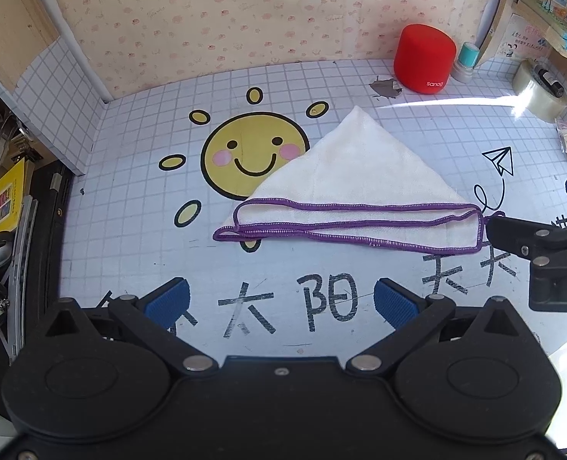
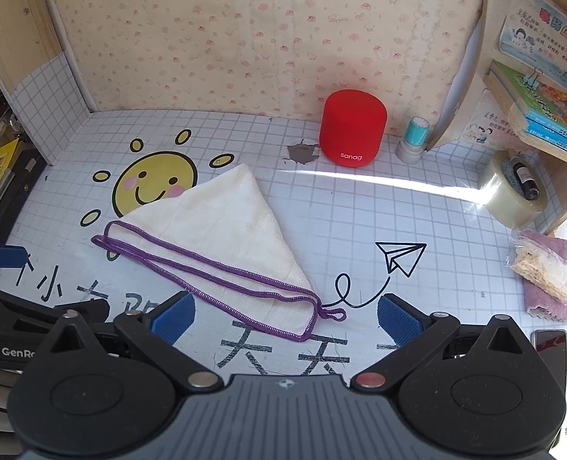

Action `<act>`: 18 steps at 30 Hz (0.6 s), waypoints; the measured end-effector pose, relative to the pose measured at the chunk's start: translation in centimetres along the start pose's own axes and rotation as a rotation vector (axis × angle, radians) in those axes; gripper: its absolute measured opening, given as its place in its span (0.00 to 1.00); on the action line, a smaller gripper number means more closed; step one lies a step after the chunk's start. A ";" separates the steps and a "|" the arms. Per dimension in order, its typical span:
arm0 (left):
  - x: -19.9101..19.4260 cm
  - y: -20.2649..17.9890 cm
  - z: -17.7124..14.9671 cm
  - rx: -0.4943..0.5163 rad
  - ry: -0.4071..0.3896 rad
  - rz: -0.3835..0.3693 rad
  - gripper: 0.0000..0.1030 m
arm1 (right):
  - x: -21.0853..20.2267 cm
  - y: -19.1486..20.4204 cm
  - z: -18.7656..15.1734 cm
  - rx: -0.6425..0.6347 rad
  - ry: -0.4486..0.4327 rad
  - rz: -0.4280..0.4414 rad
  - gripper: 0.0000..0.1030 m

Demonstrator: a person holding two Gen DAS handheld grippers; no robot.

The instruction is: Fold towel

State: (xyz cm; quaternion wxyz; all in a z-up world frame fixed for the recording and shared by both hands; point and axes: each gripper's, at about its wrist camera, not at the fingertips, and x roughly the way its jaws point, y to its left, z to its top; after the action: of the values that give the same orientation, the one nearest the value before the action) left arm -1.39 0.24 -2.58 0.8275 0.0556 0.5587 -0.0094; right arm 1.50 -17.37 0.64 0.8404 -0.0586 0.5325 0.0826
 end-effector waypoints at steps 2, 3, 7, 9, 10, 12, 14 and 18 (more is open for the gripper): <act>0.0 -0.1 0.0 0.005 0.003 0.000 0.99 | 0.0 0.1 0.1 -0.003 0.002 0.005 0.99; 0.1 -0.1 0.0 0.009 0.002 0.002 0.99 | 0.1 0.1 0.2 -0.004 0.003 0.006 0.99; 0.1 -0.1 0.2 0.016 0.000 0.009 0.99 | 0.2 0.1 0.3 0.000 0.003 0.007 0.99; 0.1 -0.1 0.2 0.015 0.002 0.007 0.99 | 0.3 0.2 0.3 0.000 0.006 0.010 0.99; 0.2 -0.1 0.3 0.013 0.004 0.007 0.99 | 0.3 0.2 0.4 0.000 0.005 0.010 0.99; 0.2 -0.1 0.4 0.011 0.007 0.006 0.99 | 0.3 0.3 0.5 0.000 0.005 0.011 0.99; 0.2 0.0 0.4 0.008 0.005 0.008 0.99 | 0.3 0.3 0.5 -0.001 0.004 0.012 0.99; 0.2 0.3 0.3 -0.004 0.006 0.009 0.99 | 0.2 0.4 0.6 0.002 0.004 0.014 0.99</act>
State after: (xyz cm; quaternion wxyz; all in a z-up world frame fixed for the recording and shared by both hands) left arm -1.03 0.52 -2.59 0.8261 0.0563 0.5607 -0.0044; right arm 2.03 -16.87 0.65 0.8388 -0.0541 0.5345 0.0880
